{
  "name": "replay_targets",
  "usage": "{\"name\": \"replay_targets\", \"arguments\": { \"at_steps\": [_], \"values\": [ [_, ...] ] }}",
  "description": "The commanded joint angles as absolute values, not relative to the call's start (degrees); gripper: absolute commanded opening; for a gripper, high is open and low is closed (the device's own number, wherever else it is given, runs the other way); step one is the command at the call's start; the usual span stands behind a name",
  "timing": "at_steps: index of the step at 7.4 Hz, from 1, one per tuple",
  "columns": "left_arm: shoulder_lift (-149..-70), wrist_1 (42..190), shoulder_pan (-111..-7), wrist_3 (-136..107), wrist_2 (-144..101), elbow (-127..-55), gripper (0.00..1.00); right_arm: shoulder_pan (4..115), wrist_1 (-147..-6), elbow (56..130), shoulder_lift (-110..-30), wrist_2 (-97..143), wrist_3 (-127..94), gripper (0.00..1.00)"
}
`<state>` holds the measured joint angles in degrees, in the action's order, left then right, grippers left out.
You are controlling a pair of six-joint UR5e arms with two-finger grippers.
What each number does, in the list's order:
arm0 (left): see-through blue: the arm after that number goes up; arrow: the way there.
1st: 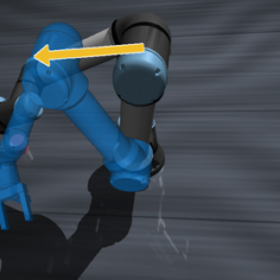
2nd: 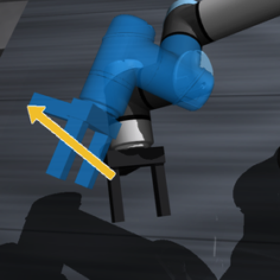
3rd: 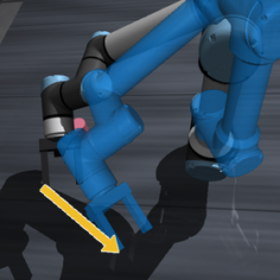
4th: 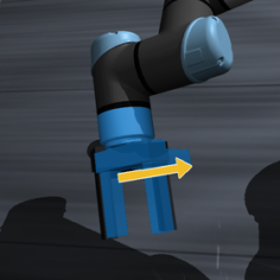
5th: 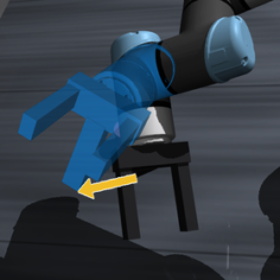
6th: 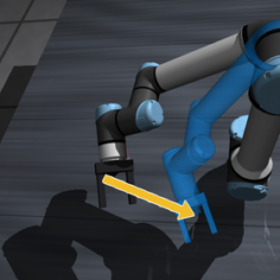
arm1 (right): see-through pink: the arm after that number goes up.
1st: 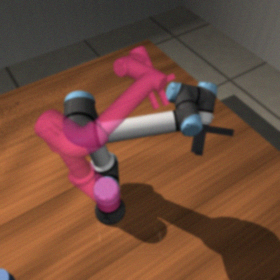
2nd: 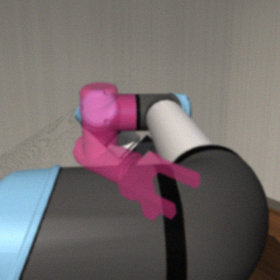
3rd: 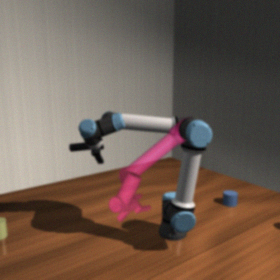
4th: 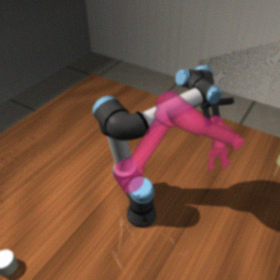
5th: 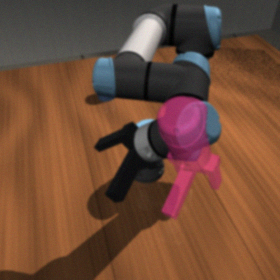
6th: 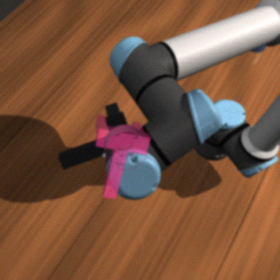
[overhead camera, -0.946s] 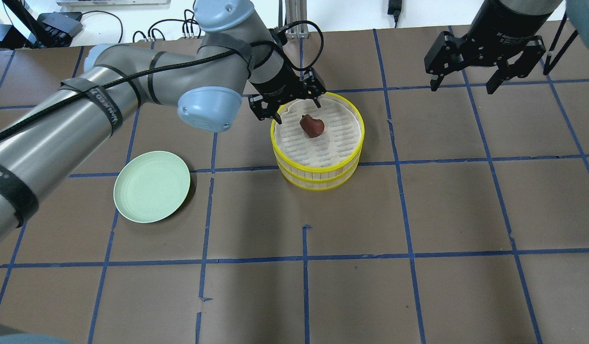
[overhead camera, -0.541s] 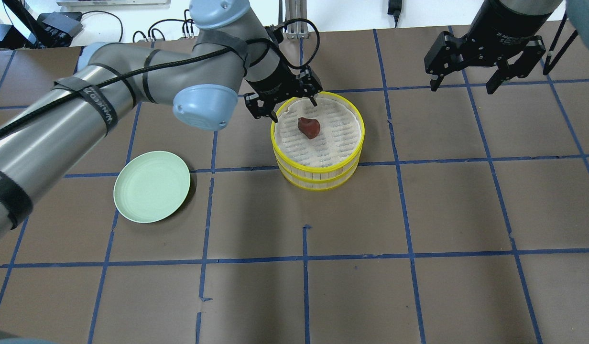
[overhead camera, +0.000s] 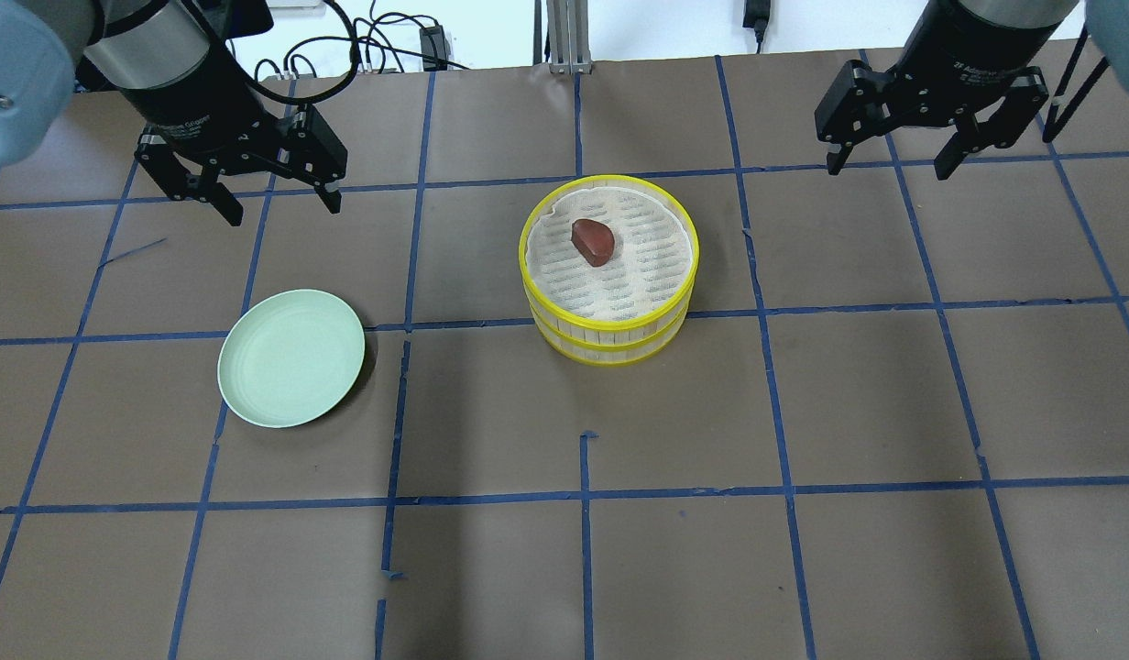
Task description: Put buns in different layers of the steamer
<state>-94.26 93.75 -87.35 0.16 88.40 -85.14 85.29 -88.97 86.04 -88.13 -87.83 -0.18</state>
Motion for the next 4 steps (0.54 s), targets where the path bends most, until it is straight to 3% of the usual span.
{"name": "replay_targets", "arguments": {
  "at_steps": [1, 4],
  "values": [
    [-95.88, 93.09, -88.93, 0.53, 89.30, -84.38, 1.00, 85.34, -88.95, 85.96, -88.15, -87.80, -0.18, 1.00],
    [-96.33, 93.08, -91.49, 3.06, 89.47, -84.81, 0.98, 85.69, -88.86, 86.04, -88.33, -87.63, -0.18, 1.00]
  ]
}}
